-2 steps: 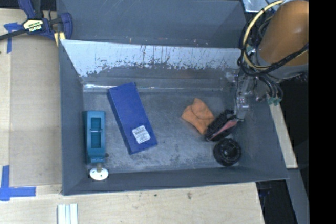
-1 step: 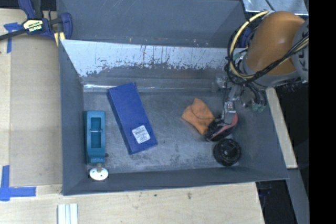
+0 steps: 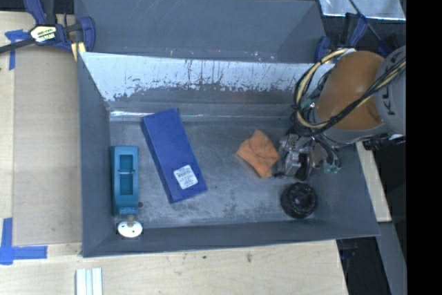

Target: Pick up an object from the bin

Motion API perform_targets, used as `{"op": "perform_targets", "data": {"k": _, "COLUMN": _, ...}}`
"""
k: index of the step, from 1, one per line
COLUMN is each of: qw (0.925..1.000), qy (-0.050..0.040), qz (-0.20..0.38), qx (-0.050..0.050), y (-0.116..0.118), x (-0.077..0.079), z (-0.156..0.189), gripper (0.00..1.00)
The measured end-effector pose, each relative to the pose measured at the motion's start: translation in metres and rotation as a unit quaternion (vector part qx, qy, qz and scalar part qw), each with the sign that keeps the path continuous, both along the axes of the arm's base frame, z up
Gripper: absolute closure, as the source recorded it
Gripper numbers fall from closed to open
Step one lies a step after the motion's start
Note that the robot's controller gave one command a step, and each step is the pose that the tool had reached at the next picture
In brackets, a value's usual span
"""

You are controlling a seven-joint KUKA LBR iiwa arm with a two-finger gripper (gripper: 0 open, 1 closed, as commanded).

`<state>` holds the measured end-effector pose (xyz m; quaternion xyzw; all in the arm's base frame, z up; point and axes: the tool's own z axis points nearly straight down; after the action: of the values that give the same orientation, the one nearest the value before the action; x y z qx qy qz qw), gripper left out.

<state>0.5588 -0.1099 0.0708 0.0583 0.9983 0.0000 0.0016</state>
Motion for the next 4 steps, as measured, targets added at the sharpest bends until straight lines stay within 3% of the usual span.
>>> {"op": "perform_targets", "data": {"k": 1, "qw": 1.0, "qy": 0.0, "qz": 0.0, "qx": 0.0, "y": 0.0, "x": 0.0, "z": 0.0, "gripper": 1.0}}
{"op": "perform_targets", "data": {"k": 2, "qw": 0.9898, "qy": -0.0018, "qz": 0.143, "qx": -0.001, "y": -0.006, "x": 0.013, "z": 0.005, "gripper": 0.0}}
{"op": "perform_targets", "data": {"k": 3, "qw": 0.9898, "qy": -0.0018, "qz": 0.142, "qx": -0.001, "y": -0.006, "x": 0.013, "z": 0.005, "gripper": 0.0}}
{"op": "perform_targets", "data": {"k": 4, "qw": 0.993, "qy": 0.0001, "qz": 0.118, "qx": -0.001, "y": 0.006, "x": 0.026, "z": 0.003, "gripper": 0.0}}
